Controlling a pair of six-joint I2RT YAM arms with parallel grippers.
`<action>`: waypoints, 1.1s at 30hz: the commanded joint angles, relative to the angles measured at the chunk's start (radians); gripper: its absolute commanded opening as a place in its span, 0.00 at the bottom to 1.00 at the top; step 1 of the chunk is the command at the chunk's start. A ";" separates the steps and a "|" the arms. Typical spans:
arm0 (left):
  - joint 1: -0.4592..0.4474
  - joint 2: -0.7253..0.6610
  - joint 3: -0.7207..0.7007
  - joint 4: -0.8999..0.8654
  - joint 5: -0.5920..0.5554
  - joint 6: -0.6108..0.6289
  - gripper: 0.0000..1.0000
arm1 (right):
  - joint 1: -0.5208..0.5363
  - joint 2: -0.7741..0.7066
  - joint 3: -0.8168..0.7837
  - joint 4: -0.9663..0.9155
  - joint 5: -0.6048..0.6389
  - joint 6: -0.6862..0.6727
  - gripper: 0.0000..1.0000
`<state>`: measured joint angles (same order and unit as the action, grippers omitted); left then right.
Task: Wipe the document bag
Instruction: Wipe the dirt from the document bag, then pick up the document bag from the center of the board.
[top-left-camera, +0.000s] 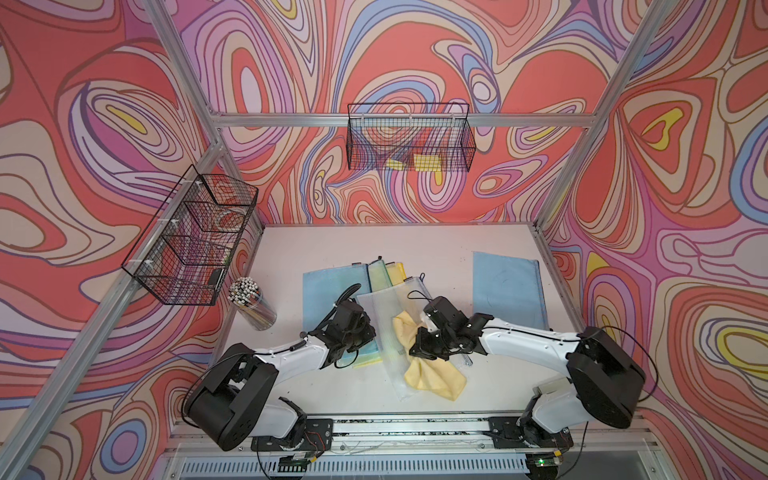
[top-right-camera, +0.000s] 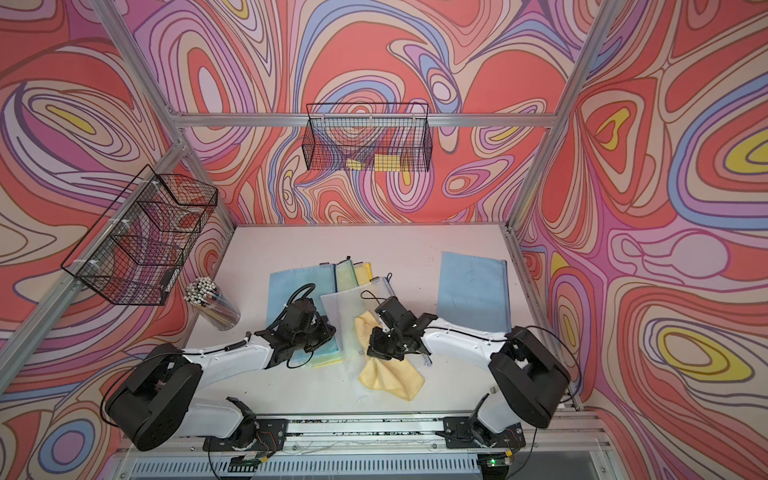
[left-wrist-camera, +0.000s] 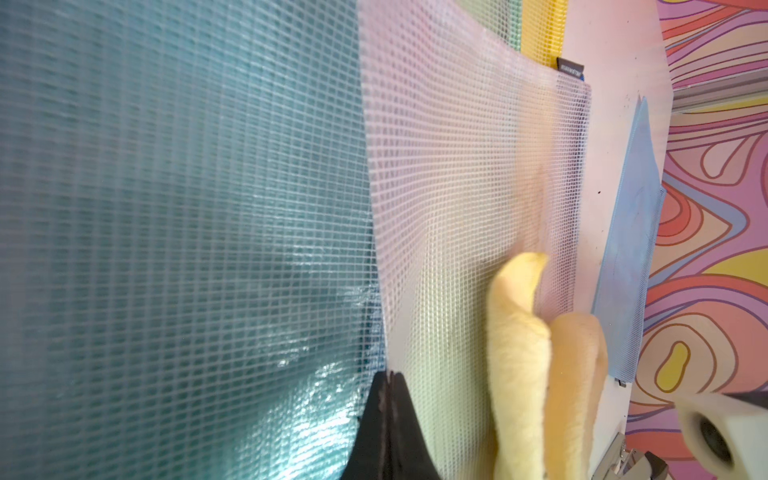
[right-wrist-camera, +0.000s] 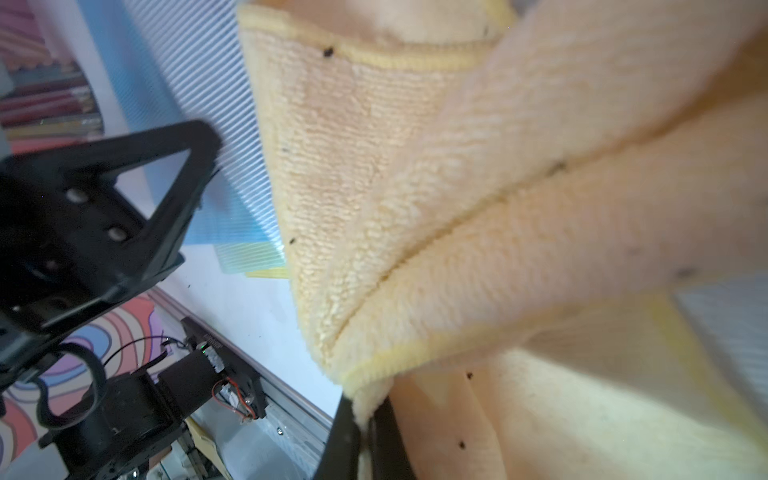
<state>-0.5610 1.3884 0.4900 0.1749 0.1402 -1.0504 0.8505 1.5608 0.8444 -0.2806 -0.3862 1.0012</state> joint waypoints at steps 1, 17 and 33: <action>0.007 -0.002 0.015 -0.011 -0.006 0.004 0.00 | 0.061 0.099 0.002 0.159 -0.058 0.091 0.00; 0.018 -0.044 0.015 -0.071 -0.030 0.032 0.00 | -0.299 -0.146 -0.384 0.003 -0.013 -0.012 0.00; 0.031 -0.174 0.330 -0.472 -0.059 0.243 0.00 | -0.568 -0.503 -0.173 -0.389 0.039 -0.184 0.00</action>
<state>-0.5365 1.2446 0.7044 -0.1299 0.1276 -0.9085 0.2871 1.1191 0.5808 -0.5480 -0.4232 0.8536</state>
